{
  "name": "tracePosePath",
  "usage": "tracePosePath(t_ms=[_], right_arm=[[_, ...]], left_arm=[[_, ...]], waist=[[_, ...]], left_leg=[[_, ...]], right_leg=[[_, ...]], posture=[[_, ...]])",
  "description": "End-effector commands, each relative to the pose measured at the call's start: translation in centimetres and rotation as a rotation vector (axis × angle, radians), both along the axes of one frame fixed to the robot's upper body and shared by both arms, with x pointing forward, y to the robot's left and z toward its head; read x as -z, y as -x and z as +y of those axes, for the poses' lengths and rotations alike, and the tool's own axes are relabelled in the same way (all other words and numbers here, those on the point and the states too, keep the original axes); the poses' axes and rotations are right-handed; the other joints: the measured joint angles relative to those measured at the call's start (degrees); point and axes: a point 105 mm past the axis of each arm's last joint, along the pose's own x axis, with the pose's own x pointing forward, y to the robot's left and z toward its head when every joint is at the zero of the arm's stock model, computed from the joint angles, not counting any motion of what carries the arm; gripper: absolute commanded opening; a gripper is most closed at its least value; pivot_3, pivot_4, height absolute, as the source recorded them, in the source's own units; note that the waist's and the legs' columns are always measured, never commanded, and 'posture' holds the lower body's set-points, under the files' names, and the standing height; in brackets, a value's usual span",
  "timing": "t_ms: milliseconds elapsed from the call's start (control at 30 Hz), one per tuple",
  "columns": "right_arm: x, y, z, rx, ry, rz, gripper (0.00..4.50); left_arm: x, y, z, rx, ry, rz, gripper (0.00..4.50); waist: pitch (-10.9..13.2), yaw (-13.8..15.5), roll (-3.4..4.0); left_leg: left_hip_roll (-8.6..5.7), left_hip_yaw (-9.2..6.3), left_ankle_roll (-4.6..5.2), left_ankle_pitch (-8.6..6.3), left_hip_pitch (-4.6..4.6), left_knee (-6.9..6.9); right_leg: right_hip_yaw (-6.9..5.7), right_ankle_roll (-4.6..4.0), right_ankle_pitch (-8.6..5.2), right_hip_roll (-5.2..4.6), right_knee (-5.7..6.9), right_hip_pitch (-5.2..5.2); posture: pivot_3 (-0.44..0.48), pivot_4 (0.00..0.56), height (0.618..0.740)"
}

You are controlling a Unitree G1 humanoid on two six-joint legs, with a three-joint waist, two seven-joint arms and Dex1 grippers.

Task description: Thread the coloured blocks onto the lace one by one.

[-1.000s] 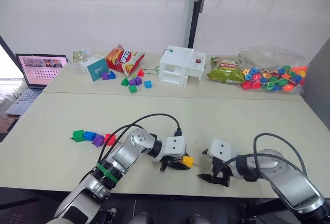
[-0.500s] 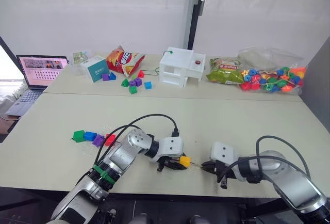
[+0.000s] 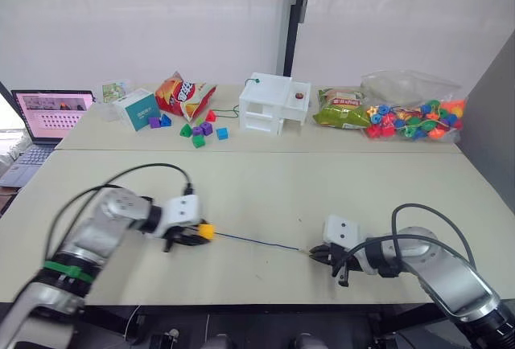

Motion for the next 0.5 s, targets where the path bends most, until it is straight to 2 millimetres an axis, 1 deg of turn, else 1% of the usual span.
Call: tracePosePath(t_ms=[33, 67, 100, 133, 267, 333, 467, 500], right_arm=[[-0.8, -0.1, 0.6, -0.033, -0.006, -0.025, 0.00], [-0.9, -0.1, 0.7, -0.038, -0.007, -0.024, 0.00], [-0.9, -0.1, 0.8, -0.043, -0.008, -0.024, 0.00], [-1.0, -0.1, 0.9, -0.046, -0.010, -0.024, 0.00], [-0.8, -0.2, 1.0, -0.051, -0.009, -0.021, 0.00], [-0.7, -0.3, 1.1, -0.050, -0.009, -0.020, 0.00], [-0.8, -0.4, 1.3, -0.050, -0.017, -0.018, 0.00], [-0.8, -0.4, 1.3, -0.050, -0.019, -0.018, 0.00]], left_arm=[[2.0, 0.6, 5.7, -0.112, -0.154, 0.049, 1.31], [1.9, 0.7, 7.0, -0.137, -0.184, 0.043, 1.31], [1.7, 0.6, 7.8, -0.151, -0.196, 0.035, 1.31], [1.5, 0.5, 8.0, -0.155, -0.191, 0.027, 1.31], [0.3, -0.1, 6.6, -0.137, -0.092, -0.007, 1.31], [-0.4, -0.3, 5.6, -0.135, -0.039, 0.005, 2.35], [-1.2, -0.4, 5.2, -0.110, -0.064, 0.011, 3.69], [-1.6, -0.3, 5.0, -0.104, -0.060, 0.021, 3.96]], waist=[[0.0, 0.0, 0.00], [0.0, -0.1, 0.01], [0.0, -0.2, 0.01], [0.0, -0.2, 0.02], [0.0, -0.2, 0.10], [0.0, -0.1, 0.10], [0.0, 0.0, 0.09], [0.0, 0.1, 0.08]], left_leg=[[0.00, 0.01, 0.00, 0.00, 0.01, 0.00], [0.00, 0.02, 0.00, 0.00, 0.02, 0.00], [0.01, 0.02, 0.00, 0.00, 0.09, -0.04], [0.01, 0.06, -0.01, 0.00, 0.20, -0.13], [0.01, 0.14, -0.02, 0.01, 0.24, -0.27], [0.01, 0.14, -0.02, 0.01, 0.21, -0.27], [-0.02, 0.14, -0.02, 0.01, 0.13, -0.27], [-0.02, 0.14, -0.02, 0.01, 0.10, -0.27]], right_leg=[[0.00, 0.00, 0.00, -0.01, -0.01, 0.01], [0.00, 0.00, 0.00, -0.01, -0.01, 0.02], [0.01, 0.00, 0.00, 0.00, 0.00, 0.05], [0.02, -0.01, -0.01, 0.00, -0.01, 0.10], [0.05, -0.05, -0.04, 0.00, 0.03, 0.06], [0.04, -0.05, -0.04, -0.01, 0.03, 0.04], [0.03, -0.01, -0.05, -0.02, 0.01, 0.02], [0.02, -0.01, -0.05, -0.03, 0.01, 0.00]], posture=[[0.000, 0.150, 0.740], [0.000, 0.150, 0.740], [0.000, 0.150, 0.740], [0.000, 0.150, 0.740], [0.000, 0.150, 0.740], [0.000, 0.150, 0.740], [0.000, 0.150, 0.740], [0.000, 0.150, 0.740]])
